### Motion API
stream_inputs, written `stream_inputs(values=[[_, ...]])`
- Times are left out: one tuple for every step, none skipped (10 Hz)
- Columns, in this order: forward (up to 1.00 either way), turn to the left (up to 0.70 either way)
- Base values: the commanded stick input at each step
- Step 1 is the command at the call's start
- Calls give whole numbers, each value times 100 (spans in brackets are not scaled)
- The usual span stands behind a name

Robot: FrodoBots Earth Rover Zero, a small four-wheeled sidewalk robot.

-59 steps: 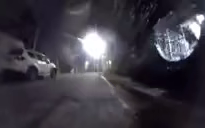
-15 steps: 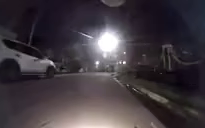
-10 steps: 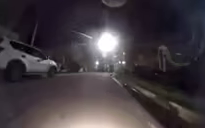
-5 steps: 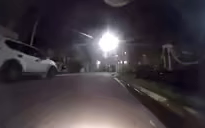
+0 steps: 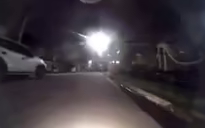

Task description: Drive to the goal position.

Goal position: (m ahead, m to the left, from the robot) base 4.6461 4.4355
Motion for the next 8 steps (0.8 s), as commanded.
stream_inputs(values=[[70, 0], [70, 0], [70, 0], [70, 0], [70, 0], [70, 0], [70, 0], [70, 0]])
